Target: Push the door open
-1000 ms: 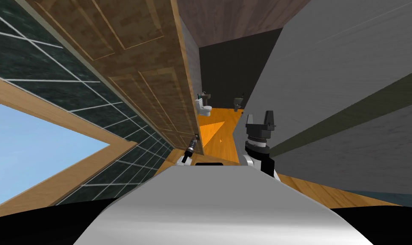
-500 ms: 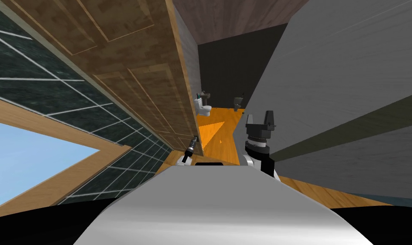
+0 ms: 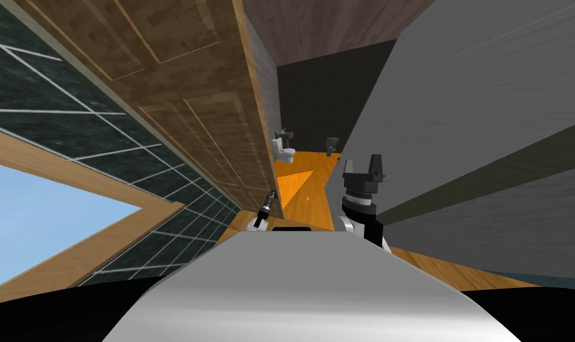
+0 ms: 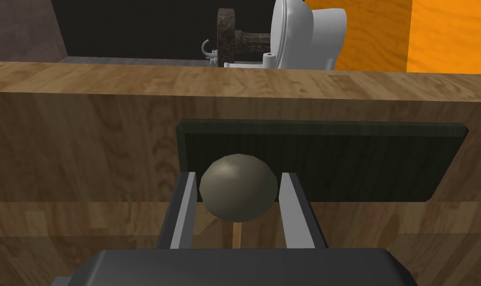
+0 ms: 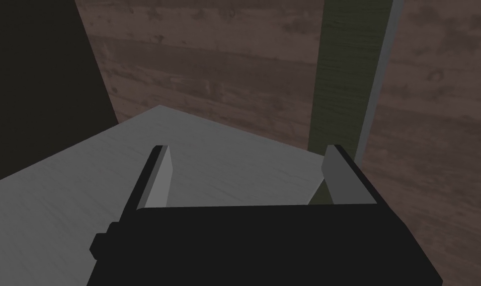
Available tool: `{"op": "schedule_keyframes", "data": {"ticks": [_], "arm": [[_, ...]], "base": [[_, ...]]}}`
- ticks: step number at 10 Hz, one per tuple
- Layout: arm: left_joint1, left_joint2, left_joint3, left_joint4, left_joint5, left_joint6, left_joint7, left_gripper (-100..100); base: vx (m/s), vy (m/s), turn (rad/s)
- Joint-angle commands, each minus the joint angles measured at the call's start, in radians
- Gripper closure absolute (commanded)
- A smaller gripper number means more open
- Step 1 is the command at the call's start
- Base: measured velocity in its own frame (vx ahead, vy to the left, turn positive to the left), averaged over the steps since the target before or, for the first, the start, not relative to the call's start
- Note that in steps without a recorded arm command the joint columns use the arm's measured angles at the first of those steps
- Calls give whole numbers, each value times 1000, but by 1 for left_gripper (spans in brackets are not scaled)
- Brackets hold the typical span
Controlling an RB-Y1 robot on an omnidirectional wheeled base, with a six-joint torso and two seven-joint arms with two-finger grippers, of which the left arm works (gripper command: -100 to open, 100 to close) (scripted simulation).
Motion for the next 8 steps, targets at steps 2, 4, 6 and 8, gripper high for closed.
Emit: {"op": "schedule_keyframes", "data": {"ticks": [2,4,6,8], "arm": [[0,3,16,-6,8,1,-7,100],[0,4,31,-4,16,1,-14,100],[-1,5,50,-1,26,1,-22,100],[-1,6,70,2,37,2,-31,100]], "base": [[122,-46,31],[173,-69,25],[192,-89,45],[200,-80,41]]}}
